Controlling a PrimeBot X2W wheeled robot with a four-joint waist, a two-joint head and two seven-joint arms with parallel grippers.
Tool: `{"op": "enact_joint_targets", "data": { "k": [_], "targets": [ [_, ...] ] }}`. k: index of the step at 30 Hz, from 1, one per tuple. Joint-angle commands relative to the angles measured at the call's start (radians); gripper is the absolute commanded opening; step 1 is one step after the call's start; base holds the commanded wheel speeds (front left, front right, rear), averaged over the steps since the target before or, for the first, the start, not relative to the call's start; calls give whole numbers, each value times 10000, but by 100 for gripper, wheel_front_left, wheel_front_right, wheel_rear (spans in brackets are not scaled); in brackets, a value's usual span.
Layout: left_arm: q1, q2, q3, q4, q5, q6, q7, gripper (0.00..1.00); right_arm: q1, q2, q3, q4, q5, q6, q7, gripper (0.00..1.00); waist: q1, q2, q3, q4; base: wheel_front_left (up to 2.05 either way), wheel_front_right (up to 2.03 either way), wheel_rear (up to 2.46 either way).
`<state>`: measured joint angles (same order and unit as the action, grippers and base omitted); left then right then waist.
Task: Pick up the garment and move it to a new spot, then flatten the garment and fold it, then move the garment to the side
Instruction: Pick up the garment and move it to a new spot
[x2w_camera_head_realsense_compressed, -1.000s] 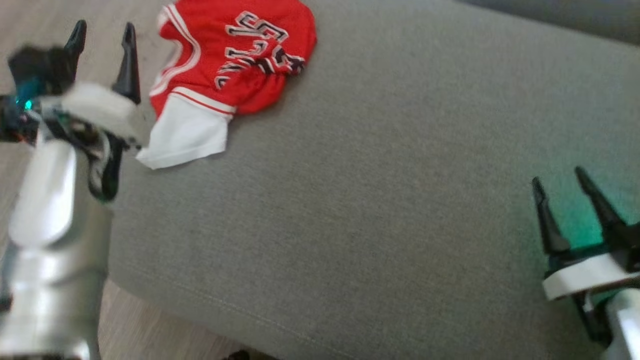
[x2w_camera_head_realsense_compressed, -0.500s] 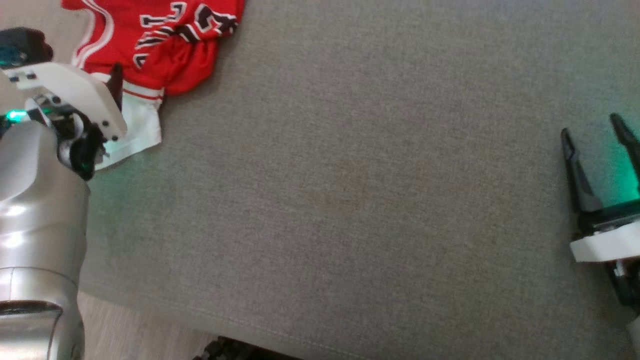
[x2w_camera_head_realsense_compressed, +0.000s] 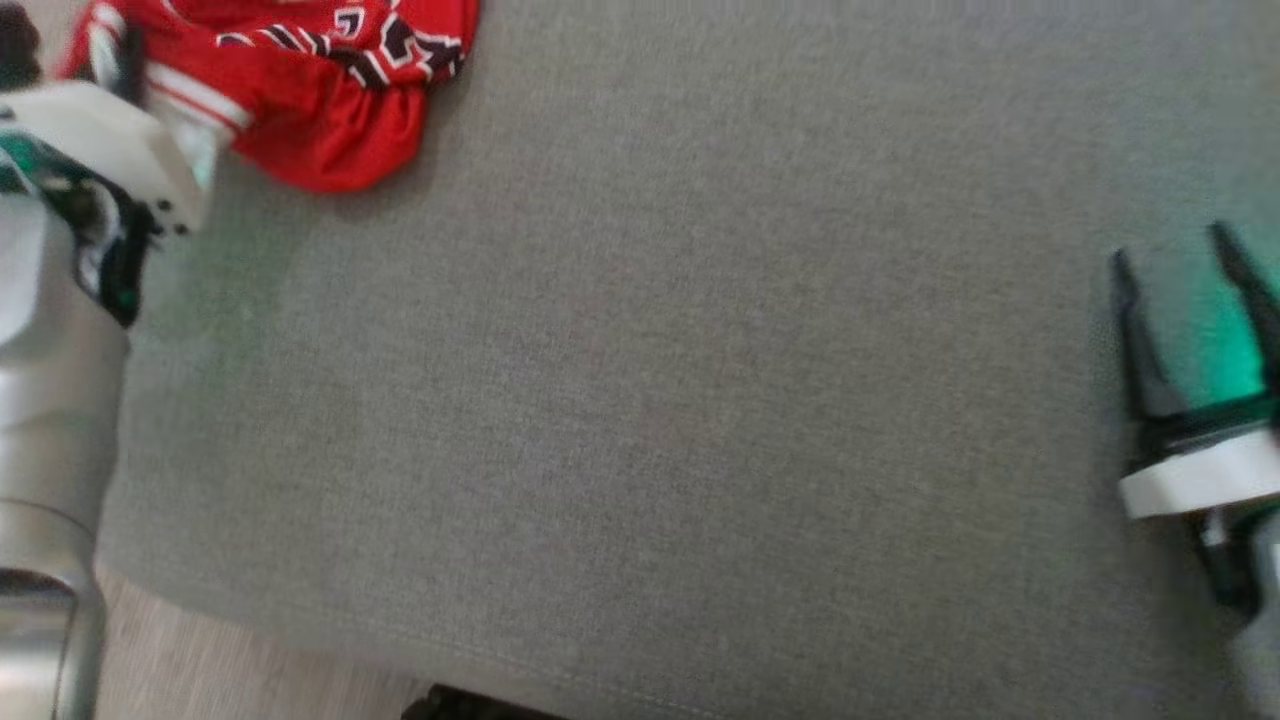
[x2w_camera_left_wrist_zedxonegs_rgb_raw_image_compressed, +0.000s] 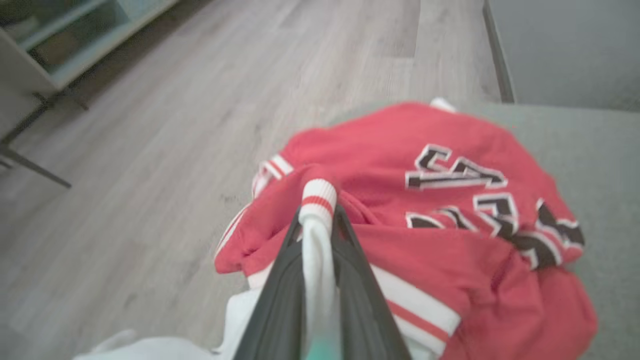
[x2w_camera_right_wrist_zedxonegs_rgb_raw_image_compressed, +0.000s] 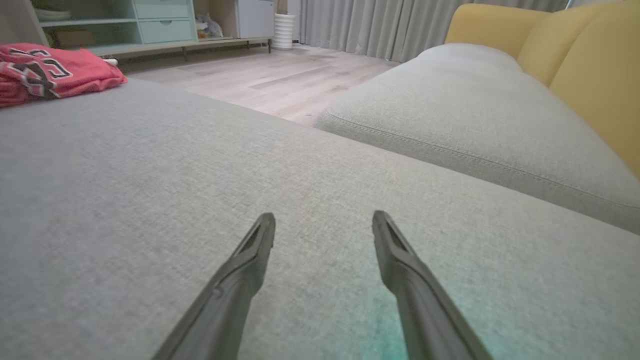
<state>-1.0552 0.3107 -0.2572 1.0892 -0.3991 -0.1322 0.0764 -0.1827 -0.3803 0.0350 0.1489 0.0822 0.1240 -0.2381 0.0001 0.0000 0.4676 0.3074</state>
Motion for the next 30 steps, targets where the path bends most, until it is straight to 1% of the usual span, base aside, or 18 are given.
{"op": "enact_joint_targets", "data": {
  "k": [1, 5, 8, 12, 17, 20, 23, 24, 27, 30],
  "targets": [
    [-679, 834, -86, -396, 190, 17, -368, 0, 95, 212, 404, 124, 30, 67, -124, 100, -1, 0, -825, -290, 0, 0, 0],
    [-1266, 1203, -852, -833, 567, 16, -1029, 0, 98, 774, 572, 717, 170, 67, -219, 100, -1, 0, -1959, -797, 0, 0, 0],
    [-1533, 1237, -1170, -1148, 571, 16, -1275, 0, 122, 1115, 572, 787, 278, 67, -229, 100, -1, 0, -2471, -1122, 0, 0, 0],
    [-2040, 1339, -2026, -1929, 693, 16, -1446, 0, 321, 1714, 688, 781, 417, 67, -233, 100, -1, 0, -3396, -1939, 0, 0, 0],
    [-2624, 1429, -3039, -2978, 585, 16, -1379, 0, 622, 2262, 838, 824, 620, 67, -235, 100, -1, 0, -4278, -3118, 0, 0, 0],
    [-2972, 1455, -3458, -3511, 443, 16, -1439, 0, 684, 2438, 1006, 856, 710, 67, -235, 100, -1, 0, -4589, -3857, 0, 0, 0],
    [-3353, 1392, -3722, -3943, 303, 16, -1508, 0, 646, 2551, 1037, 773, 750, 67, -236, 100, -1, 0, -4640, -4422, 0, 0, 0],
    [-3491, 1279, -3912, -4100, 184, 16, -1531, 0, 613, 2604, 1023, 714, 671, 67, -236, 100, -1, 0, -4618, -4697, 0, 0, 0],
    [-3332, 1094, -4206, -4291, -141, 16, -1590, 0, 566, 2715, 1093, 584, 663, 67, -236, 100, -1, 0, -4490, -4995, 0, 0, 0],
    [-2703, 893, -4682, -4631, -575, 16, -1671, 0, 541, 2784, 1051, 404, 675, 67, -236, 100, -1, 0, -4203, -5080, 0, 0, 0]
  ]
}}
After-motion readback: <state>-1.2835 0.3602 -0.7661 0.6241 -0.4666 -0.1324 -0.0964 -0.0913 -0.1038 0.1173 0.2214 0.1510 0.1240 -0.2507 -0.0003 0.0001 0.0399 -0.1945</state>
